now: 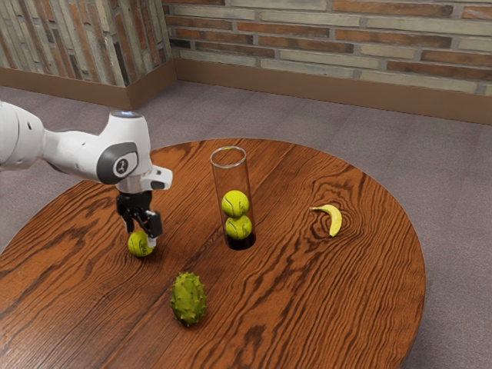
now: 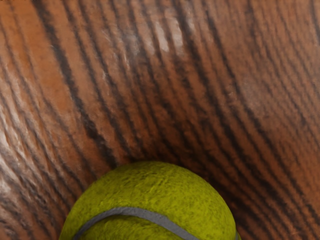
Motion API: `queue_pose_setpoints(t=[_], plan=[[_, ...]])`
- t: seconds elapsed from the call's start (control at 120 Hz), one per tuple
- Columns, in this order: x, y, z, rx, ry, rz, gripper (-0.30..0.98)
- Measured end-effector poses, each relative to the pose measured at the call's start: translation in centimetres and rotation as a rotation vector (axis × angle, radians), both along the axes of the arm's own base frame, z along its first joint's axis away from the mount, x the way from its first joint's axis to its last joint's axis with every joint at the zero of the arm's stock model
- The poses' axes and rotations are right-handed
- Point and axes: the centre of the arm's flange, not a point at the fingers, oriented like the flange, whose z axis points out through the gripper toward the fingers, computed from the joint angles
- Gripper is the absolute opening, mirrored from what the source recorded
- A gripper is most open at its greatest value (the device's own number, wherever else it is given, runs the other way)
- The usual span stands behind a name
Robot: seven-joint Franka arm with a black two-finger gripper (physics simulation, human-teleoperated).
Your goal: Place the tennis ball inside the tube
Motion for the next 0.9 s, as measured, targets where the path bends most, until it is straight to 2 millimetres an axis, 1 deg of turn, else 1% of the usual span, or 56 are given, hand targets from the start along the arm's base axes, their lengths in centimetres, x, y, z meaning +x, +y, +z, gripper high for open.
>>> queue_pose_setpoints(t=[0.05, 0.267, 0.342, 0.425, 0.467, 0.492, 0.533, 0.6, 0.7, 0.742, 0.817, 0.9], plan=[[0.1, 0.0, -0.3, -0.005, -0.008, 0.000, 0.66], [-0.2, 0.0, -0.8, -0.010, -0.016, -0.001, 0.46], [-0.2, 0.0, -1.2, -0.014, -0.013, -0.001, 0.44], [-0.3, 0.5, -1.9, -0.019, -0.006, 0.009, 0.41], [-0.2, 0.6, -1.7, -0.018, -0.011, 0.010, 0.39], [-0.1, 0.5, -1.3, -0.014, -0.018, 0.009, 0.38], [0.1, 0.4, -0.1, -0.006, -0.038, 0.005, 0.36], [0.4, -0.7, 2.8, 0.007, -0.081, -0.009, 0.34], [0.9, -3.7, 8.1, 0.014, -0.162, -0.041, 0.32], [1.0, -4.9, 10.7, 0.019, -0.204, -0.050, 0.32], [0.9, -6.7, 14.8, 0.025, -0.270, -0.063, 0.32], [1.4, -8.8, 19.4, 0.022, -0.352, -0.080, 0.32]])
